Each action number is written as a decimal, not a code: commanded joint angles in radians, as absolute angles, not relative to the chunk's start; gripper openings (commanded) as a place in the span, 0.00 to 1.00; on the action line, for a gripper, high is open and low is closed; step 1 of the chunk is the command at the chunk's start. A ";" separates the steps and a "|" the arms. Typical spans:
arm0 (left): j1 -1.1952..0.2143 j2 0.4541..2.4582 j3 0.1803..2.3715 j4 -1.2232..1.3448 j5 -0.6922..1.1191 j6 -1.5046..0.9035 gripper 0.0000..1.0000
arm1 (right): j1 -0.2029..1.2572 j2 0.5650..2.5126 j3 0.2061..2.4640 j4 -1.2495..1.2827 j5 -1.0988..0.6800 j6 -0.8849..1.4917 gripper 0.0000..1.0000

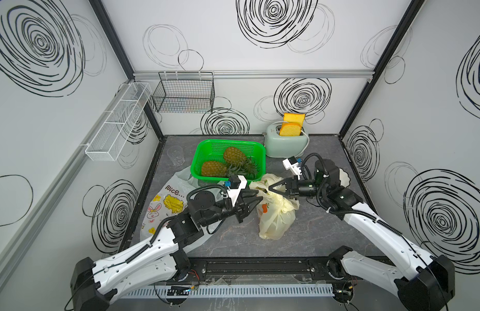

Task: Place the pineapple into a plastic bag & tie a knot
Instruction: Cross the plastic bag at the center of the board, then tie the plastic bag at the center of the board.

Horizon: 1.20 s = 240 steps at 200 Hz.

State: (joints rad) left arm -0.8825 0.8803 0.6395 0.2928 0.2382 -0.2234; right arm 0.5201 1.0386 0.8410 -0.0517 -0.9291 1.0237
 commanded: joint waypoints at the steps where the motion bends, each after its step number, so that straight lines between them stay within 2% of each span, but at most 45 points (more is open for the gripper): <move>1: -0.864 0.922 0.646 0.419 0.254 -0.156 0.30 | 0.517 1.012 0.871 -0.015 -0.957 1.025 0.00; 34: -0.823 0.989 0.633 0.469 0.317 -0.165 0.21 | 0.518 1.016 0.877 -0.012 -0.962 1.027 0.00; 93: -0.804 1.062 0.618 0.502 0.360 -0.156 0.21 | 0.524 1.017 0.876 0.005 -0.977 1.040 0.00; 134: -0.804 1.116 0.626 0.519 0.391 -0.146 0.29 | 0.534 1.025 0.879 0.046 -0.997 1.061 0.00; 188: -0.797 1.152 0.614 0.567 0.403 -0.111 0.50 | 0.549 1.031 0.875 0.077 -1.032 1.072 0.00; 211: -0.797 1.154 0.617 0.581 0.390 -0.094 0.54 | 0.555 1.034 0.868 0.084 -1.044 1.075 0.00; 240: -0.796 1.150 0.615 0.645 0.381 -0.087 0.54 | 0.566 1.040 0.864 0.092 -1.051 1.078 0.00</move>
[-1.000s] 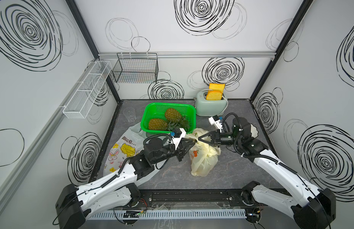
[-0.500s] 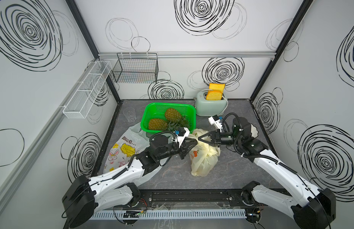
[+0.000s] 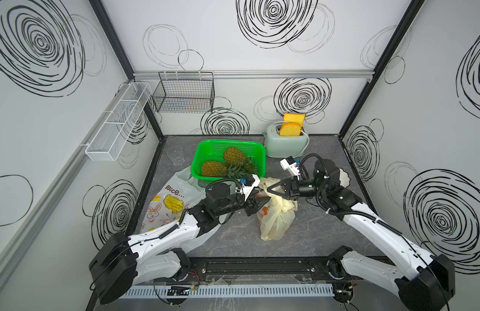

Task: Place the pineapple into a plastic bag & tie a knot
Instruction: Tie the plastic bag at the center of the board.

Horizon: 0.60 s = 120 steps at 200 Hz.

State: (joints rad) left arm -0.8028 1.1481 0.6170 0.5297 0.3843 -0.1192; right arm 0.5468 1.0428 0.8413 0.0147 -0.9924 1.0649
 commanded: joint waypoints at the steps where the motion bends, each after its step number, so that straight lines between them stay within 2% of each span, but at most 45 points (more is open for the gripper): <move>1: -0.796 1.150 0.616 0.646 0.380 -0.087 0.54 | 0.567 1.041 0.864 0.092 -1.051 1.079 0.00; 24: -0.798 1.156 0.623 0.671 0.386 -0.087 0.48 | 0.574 1.048 0.865 0.097 -1.046 1.078 0.00; 63: -0.799 1.166 0.631 0.669 0.415 -0.081 0.19 | 0.566 1.041 0.869 0.063 -1.008 1.058 0.00; 101: -0.800 1.116 0.626 0.595 0.423 -0.065 0.05 | 0.524 1.017 0.861 -0.009 -0.951 1.021 0.00; 104: -0.800 1.111 0.627 0.563 0.423 -0.064 0.00 | 0.524 1.016 0.862 -0.018 -0.946 1.016 0.00; 120: -0.800 1.084 0.639 0.485 0.415 -0.062 0.00 | 0.524 1.020 0.875 -0.060 -0.931 0.986 0.01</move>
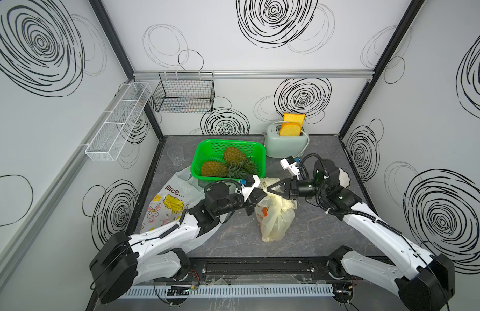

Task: Place the pineapple into a plastic bag & tie a knot
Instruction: Tie the plastic bag at the center of the board.

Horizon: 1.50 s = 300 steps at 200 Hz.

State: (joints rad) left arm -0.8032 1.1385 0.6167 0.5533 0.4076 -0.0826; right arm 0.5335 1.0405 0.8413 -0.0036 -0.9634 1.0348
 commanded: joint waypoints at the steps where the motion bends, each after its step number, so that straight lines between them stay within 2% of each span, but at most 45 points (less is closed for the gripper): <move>1: -0.799 1.083 0.641 0.481 0.413 -0.063 0.00 | 0.524 1.020 0.876 -0.062 -0.929 0.984 0.01; 11: -0.799 1.071 0.656 0.416 0.400 -0.069 0.00 | 0.523 1.022 0.885 -0.092 -0.914 0.964 0.03; 31: -0.799 1.063 0.706 0.277 0.390 -0.072 0.00 | 0.525 1.026 0.911 -0.158 -0.885 0.915 0.12; 78: -0.794 1.108 0.830 0.024 0.409 -0.100 0.00 | 0.524 1.036 1.032 -0.411 -0.828 0.716 0.54; 96: -0.786 1.125 0.869 -0.036 0.432 -0.115 0.00 | 0.525 1.047 1.131 -0.639 -0.737 0.519 0.59; 124: -0.772 1.131 0.898 -0.070 0.463 -0.140 0.00 | 0.525 1.035 1.243 -0.906 -0.593 0.271 0.59; 159: -0.768 1.135 0.915 -0.082 0.469 -0.165 0.00 | 0.537 1.017 1.262 -1.071 -0.511 0.211 0.56; 184: -0.769 1.139 0.919 -0.076 0.473 -0.182 0.00 | 0.560 0.968 1.207 -1.050 -0.562 0.288 0.52; 228: -0.769 1.150 0.939 -0.082 0.471 -0.187 0.00 | 0.642 0.956 1.124 -0.948 -0.556 0.363 0.55; 253: -0.769 1.153 0.956 -0.100 0.464 -0.183 0.00 | 0.675 0.974 1.101 -0.902 -0.542 0.383 0.54; 273: -0.768 1.151 0.961 -0.112 0.461 -0.182 0.00 | 0.676 0.976 1.094 -0.872 -0.539 0.398 0.44; 300: -0.768 1.155 0.995 -0.163 0.439 -0.188 0.00 | 0.677 0.969 1.095 -0.850 -0.509 0.424 0.24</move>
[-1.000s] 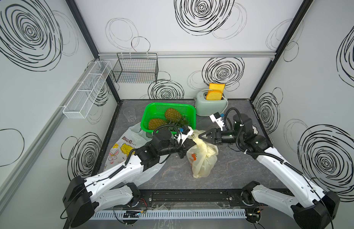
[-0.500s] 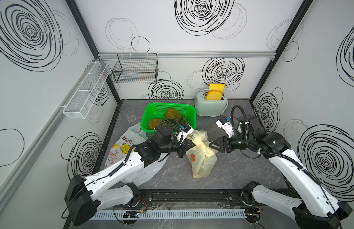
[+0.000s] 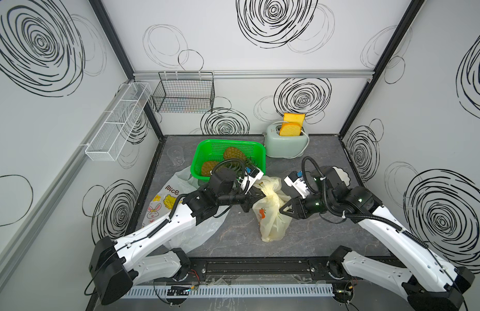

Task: Place the pineapple into a plastic bag & tie a knot
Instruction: Tie the plastic bag at the center of the board.

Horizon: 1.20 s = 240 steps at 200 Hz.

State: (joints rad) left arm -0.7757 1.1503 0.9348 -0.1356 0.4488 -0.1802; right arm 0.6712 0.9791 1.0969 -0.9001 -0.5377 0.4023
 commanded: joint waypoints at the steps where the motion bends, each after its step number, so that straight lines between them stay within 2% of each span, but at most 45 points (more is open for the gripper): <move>1: -0.769 1.154 0.998 -0.168 0.437 -0.190 0.00 | 0.677 0.969 1.095 -0.851 -0.506 0.424 0.24; 24: -0.770 1.157 1.072 -0.288 0.404 -0.223 0.00 | 0.676 0.964 1.101 -0.856 -0.475 0.444 0.07; 43: -0.769 1.166 1.144 -0.415 0.383 -0.249 0.00 | 0.676 0.956 1.092 -0.855 -0.454 0.463 0.00; 88: -0.770 1.153 1.268 -0.625 0.342 -0.304 0.00 | 0.677 0.949 1.089 -0.875 -0.387 0.498 0.00; 114: -0.793 1.143 1.339 -0.705 0.222 -0.283 0.00 | 0.678 0.950 1.086 -0.891 -0.366 0.498 0.00; 202: -1.137 0.950 1.198 -0.333 -0.317 0.201 0.00 | 0.699 0.927 1.095 -0.902 -0.317 0.533 0.00; 240: -1.179 0.860 1.060 -0.193 -0.431 0.257 0.00 | 0.700 0.918 1.080 -0.905 -0.284 0.552 0.00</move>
State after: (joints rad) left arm -1.1790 0.9512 1.0981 -0.4564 -0.2600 0.1745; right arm 0.7055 0.9279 1.0901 -0.8368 -0.3820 0.5251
